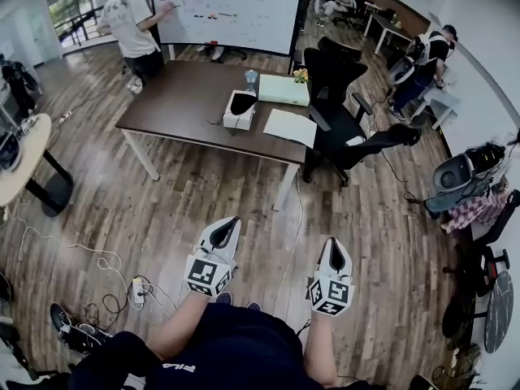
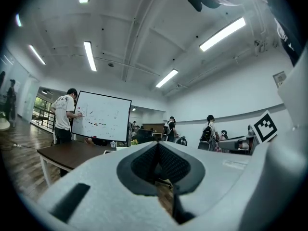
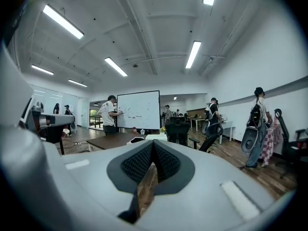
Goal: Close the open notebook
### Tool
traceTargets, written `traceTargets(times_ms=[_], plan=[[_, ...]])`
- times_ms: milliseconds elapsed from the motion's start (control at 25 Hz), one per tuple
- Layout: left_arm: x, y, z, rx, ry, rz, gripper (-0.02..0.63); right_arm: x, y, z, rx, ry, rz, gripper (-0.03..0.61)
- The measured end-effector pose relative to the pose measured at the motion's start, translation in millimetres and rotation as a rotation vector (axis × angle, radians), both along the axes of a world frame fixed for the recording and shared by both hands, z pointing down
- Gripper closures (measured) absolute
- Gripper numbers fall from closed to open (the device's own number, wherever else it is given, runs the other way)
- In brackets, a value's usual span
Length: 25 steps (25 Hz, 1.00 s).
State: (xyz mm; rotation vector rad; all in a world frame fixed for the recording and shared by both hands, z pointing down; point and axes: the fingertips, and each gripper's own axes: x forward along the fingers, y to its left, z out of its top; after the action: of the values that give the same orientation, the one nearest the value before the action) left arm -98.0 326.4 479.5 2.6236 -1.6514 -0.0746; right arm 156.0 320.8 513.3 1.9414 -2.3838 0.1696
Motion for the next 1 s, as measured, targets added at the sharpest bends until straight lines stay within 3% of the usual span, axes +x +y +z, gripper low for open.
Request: traceTargets(times_ms=[680,1000], plan=[[14,-2,23,-0.034,-0.011,-0.031,0.620,7,-7,25,-0.018,-0.001,-0.041,0.569],[14,-25,24,-0.010,-0.008,-0.061,0.620,14,-31,29,-0.016,0.000,-0.038,0.569]])
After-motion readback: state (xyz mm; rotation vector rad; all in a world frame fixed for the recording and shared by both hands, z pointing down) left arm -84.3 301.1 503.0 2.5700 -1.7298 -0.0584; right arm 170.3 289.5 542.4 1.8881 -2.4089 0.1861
